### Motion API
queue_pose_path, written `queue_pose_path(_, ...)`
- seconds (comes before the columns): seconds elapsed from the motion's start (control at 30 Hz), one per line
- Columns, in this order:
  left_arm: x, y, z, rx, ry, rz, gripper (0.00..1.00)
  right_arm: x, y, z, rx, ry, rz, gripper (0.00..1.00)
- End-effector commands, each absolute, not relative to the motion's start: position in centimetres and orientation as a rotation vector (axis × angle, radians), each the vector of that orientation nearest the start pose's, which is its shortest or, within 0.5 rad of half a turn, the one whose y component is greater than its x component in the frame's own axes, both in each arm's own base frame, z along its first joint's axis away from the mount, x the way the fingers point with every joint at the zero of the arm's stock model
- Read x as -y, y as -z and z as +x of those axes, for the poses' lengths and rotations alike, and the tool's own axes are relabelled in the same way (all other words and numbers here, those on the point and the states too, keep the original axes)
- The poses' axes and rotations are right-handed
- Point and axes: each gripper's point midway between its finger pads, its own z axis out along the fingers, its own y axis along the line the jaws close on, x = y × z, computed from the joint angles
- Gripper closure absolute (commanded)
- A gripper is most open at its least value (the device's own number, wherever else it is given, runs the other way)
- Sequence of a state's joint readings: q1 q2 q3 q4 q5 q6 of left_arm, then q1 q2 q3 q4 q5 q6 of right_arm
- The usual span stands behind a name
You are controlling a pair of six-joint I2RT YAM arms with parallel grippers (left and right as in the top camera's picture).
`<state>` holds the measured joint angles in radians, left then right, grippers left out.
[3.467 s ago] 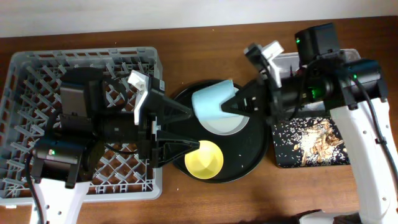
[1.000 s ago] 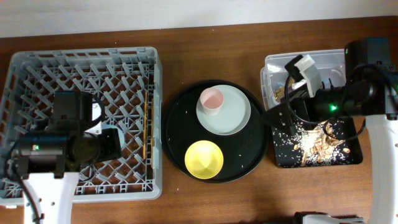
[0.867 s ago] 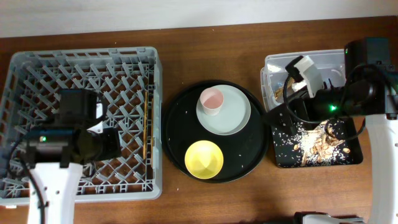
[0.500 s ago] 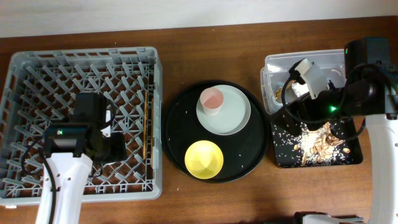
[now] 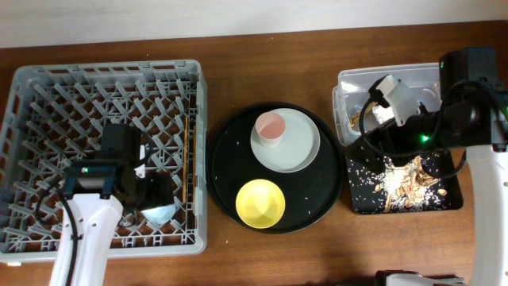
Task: Sort waste into correct bins and load items into the dishwasher rack
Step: 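Place the blue cup upside down in the dish rack with left gripper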
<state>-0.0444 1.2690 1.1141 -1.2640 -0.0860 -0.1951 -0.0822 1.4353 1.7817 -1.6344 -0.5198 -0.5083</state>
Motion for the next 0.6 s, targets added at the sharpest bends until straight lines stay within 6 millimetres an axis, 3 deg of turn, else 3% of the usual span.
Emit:
queue_pose_path(0.0, 2.1, -19.6, 26.1, -2.823, 0.140, -0.203, 0.04, -6.2, -29.7, 26.3, -2.596, -0.558, -0.667, 0.01)
queue_pose_path(0.1, 3.9, -23.0, 28.2, -2.699, 0.288, -0.158, 0.01, -6.2, -29.7, 26.3, -2.596, -0.558, -0.667, 0.01)
queue_pose_path(0.3, 3.9, -23.2, 28.7, -2.680, 0.285, -0.156, 0.01, -6.2, -29.7, 26.3, -2.596, -0.558, -0.667, 0.01)
queue_pose_path(0.37, 3.9, -23.2, 28.7, -2.680, 0.285, -0.155, 0.01, -6.1, -30.1, 27.4, -2.552, -0.533, -0.672, 0.01)
queue_pose_path(0.47, 3.9, -23.2, 28.7, -2.680, 0.285, -0.156, 0.01, -8.4, -32.8, 29.7, -2.329, -0.664, -0.719, 0.01)
queue_pose_path(0.57, 3.9, -23.2, 28.7, -2.680, 0.285, -0.155, 0.01, -12.7, -37.2, 28.2, -2.063, -1.070, -0.770, 0.01)
